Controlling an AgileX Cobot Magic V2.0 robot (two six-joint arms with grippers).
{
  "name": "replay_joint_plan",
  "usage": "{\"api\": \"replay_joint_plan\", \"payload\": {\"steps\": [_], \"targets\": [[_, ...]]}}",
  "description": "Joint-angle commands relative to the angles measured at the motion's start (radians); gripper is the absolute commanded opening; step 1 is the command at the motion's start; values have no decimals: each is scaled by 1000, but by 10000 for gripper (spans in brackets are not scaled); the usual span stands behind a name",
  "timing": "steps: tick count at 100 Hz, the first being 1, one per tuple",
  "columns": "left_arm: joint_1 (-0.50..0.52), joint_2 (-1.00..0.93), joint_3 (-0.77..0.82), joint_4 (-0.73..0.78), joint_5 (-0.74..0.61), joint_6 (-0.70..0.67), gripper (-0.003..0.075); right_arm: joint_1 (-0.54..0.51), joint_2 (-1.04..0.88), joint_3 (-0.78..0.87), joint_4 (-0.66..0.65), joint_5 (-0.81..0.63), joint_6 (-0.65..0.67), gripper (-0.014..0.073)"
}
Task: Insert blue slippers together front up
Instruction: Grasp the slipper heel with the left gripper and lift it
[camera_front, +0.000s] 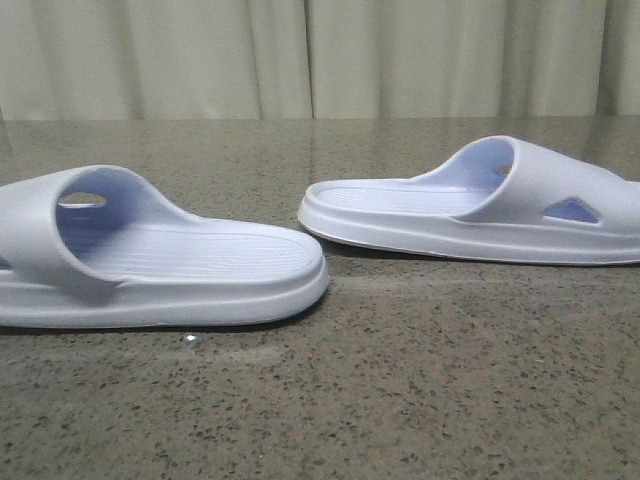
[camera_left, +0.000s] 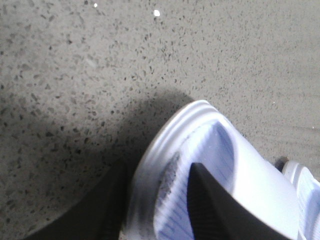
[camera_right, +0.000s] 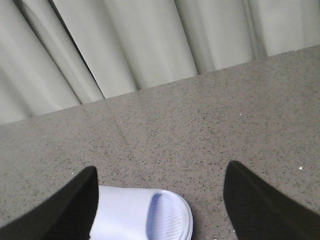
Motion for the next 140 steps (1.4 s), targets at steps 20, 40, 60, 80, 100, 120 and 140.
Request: {"api": "replay_joint_plan", "payload": {"steps": [20,40,60,80,100,120,140], "targets": [[2,-4,-26,-38,-79,24,15,-7,16,-35,2,-85,-3,456],[2,-4,-26,-49,-85,31,19,-7,16,-35,2,-85,-3,456],[2,-46,-26,-113,-85,52,19,-7,16,-35,2,-85,-3,456],[2,-138,-26,-181,-85,63,19,-7,16,-35,2,-85,-3,456],[2,-225,-26,-287,-72,63,19,-7,26,-35,0,-77,-3,456],[2,-254,-26,-321,-65,63,17,-8,120,-35,-7,-34,-1,456],[2,-254,-26,-321,-57,65,17,-8,287,-35,-7,-48,97,456]]}}
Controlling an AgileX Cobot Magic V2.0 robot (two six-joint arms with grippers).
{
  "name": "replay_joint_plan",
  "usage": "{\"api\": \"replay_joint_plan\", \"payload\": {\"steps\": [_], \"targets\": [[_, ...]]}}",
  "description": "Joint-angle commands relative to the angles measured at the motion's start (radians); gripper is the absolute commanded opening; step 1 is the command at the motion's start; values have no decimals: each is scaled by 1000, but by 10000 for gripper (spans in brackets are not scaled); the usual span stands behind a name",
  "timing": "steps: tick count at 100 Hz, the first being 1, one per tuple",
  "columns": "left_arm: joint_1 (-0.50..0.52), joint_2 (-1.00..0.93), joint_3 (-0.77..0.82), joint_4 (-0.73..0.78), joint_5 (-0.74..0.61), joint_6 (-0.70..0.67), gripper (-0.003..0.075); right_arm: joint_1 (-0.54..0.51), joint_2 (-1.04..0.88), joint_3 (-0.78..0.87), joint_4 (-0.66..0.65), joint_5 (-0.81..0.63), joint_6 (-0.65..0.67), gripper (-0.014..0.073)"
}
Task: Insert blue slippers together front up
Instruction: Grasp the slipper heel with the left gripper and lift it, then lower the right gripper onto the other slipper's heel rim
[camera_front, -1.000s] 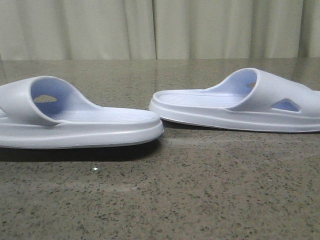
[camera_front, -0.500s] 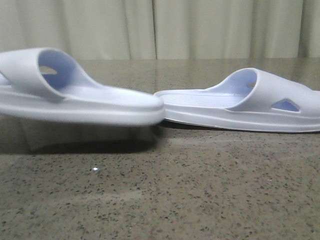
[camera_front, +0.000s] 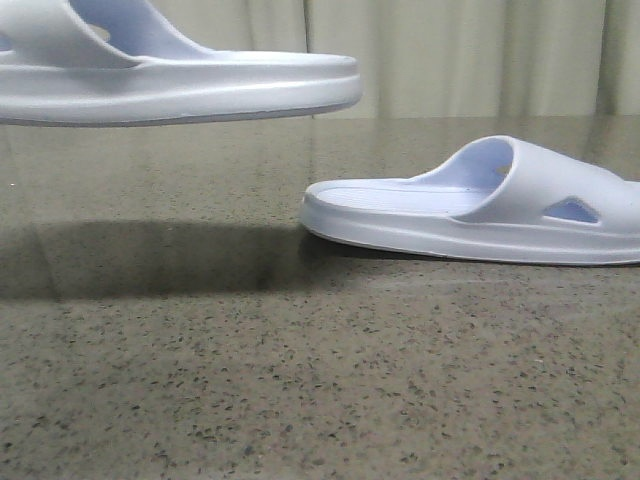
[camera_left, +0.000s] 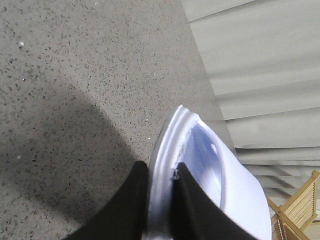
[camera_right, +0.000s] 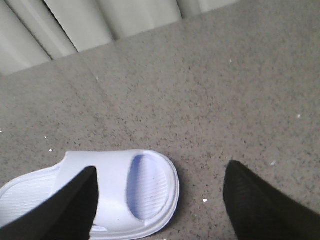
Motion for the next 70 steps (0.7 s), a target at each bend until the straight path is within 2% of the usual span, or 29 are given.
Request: {"api": "replay_joint_plan", "payload": {"steps": [1,36,70], "targets": [[2,-6,-27,-51,-14,1,17,-6,81,-35,-7,-82,41,456],[2,-6,-27,-51,-12,22,17,-6,324,-35,101,-156,79,455],[2,-6,-27,-51,-12,22,16,-6,412,-35,187,-205,79,455]]}}
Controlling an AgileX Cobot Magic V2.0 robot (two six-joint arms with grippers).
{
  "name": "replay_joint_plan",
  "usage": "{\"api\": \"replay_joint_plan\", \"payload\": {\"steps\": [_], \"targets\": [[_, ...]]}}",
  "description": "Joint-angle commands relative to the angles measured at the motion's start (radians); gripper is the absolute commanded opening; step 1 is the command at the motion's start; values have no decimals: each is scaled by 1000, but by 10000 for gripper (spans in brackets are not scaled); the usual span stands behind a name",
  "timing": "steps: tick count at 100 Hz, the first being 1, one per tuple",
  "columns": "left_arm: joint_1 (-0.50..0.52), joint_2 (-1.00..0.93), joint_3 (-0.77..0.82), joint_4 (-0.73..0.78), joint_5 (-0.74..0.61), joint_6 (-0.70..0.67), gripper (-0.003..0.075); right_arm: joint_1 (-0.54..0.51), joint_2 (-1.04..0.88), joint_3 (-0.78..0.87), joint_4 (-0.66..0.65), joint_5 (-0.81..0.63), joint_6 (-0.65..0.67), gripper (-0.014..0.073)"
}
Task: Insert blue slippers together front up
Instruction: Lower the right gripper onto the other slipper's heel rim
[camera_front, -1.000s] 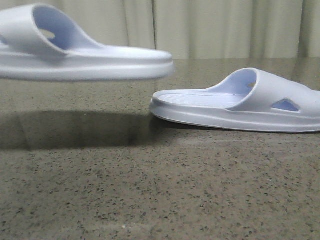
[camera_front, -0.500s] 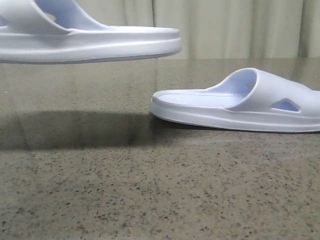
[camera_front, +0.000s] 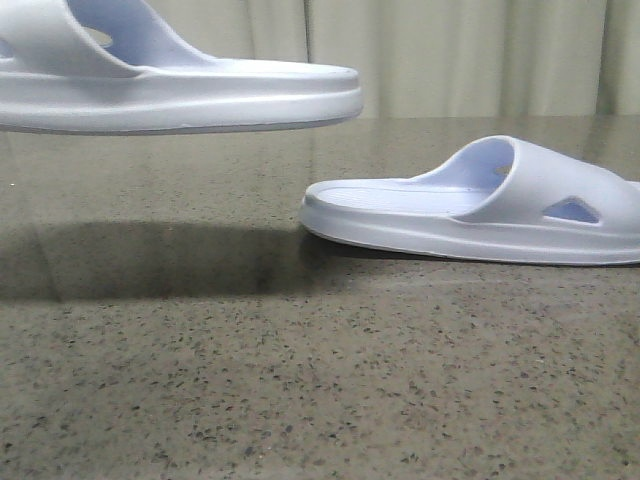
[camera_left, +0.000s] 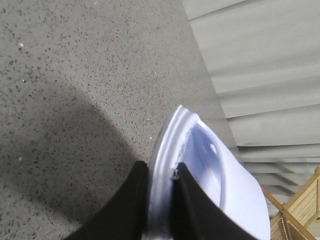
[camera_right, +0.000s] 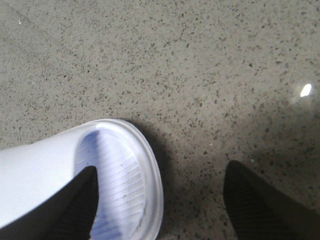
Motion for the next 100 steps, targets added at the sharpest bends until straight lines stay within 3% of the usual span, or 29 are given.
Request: {"api": "replay_joint_plan", "payload": {"steps": [1,45,87,100], "targets": [[2,-6,-28,-51,-16,3,16,-6,10,-35,24,-74,1,455],[2,-6,-28,-51,-16,3,16,-1,84,-37,65,-82,1,454],[2,-6,-28,-53,-16,3,16,120,155,-37,101,-144,1,453],[2,-6,-28,-55,-16,3,16,122,180,-37,106,-145,1,344]]}}
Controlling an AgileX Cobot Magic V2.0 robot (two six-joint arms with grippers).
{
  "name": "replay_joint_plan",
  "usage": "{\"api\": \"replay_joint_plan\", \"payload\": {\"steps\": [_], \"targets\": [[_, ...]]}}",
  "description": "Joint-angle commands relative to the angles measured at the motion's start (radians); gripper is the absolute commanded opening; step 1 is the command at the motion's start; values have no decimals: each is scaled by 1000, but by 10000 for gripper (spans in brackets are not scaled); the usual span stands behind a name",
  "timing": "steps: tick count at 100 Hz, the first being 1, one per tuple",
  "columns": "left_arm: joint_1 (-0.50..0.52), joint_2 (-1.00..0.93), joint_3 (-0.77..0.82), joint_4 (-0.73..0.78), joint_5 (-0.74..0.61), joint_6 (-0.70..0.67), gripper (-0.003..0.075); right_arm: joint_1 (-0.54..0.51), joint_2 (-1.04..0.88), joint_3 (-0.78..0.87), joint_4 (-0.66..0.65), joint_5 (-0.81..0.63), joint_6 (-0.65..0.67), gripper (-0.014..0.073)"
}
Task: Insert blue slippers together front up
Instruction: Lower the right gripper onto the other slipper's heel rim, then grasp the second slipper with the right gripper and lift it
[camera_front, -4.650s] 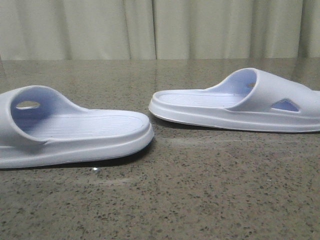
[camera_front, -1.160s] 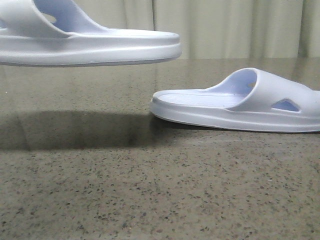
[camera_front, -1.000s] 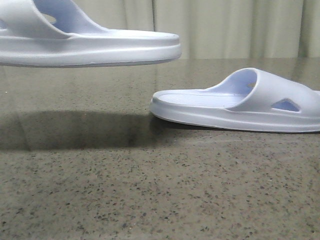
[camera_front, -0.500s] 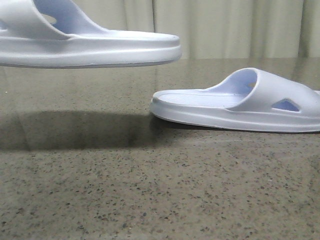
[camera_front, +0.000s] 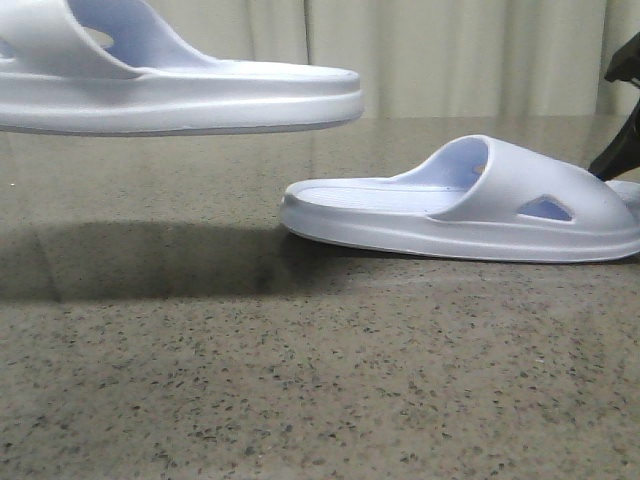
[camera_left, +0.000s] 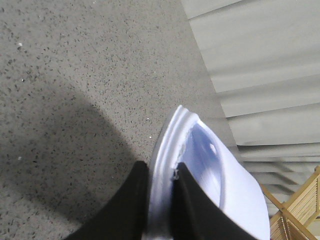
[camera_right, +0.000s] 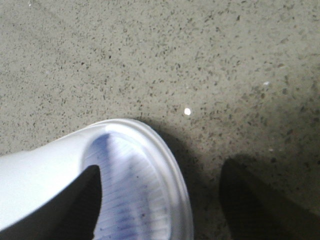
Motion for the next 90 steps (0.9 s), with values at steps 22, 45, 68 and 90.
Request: {"api": "replay_joint_plan", "payload": {"steps": [22,45,68,90], "targets": [[2,-6,-28,-53,-16,0,16,2,36,-18,13,-34,-1,-7],[2,-6,-28,-53,-16,0,16,2,30,-18,25,-110,-1,-107],[2,-6,-28,-53,-16,0,16,2,-63,-54,35,-201,-1,-106],[2,-3,-28,-53,-16,0,16,2,-196,-144,23,-269,-1,-106]]}}
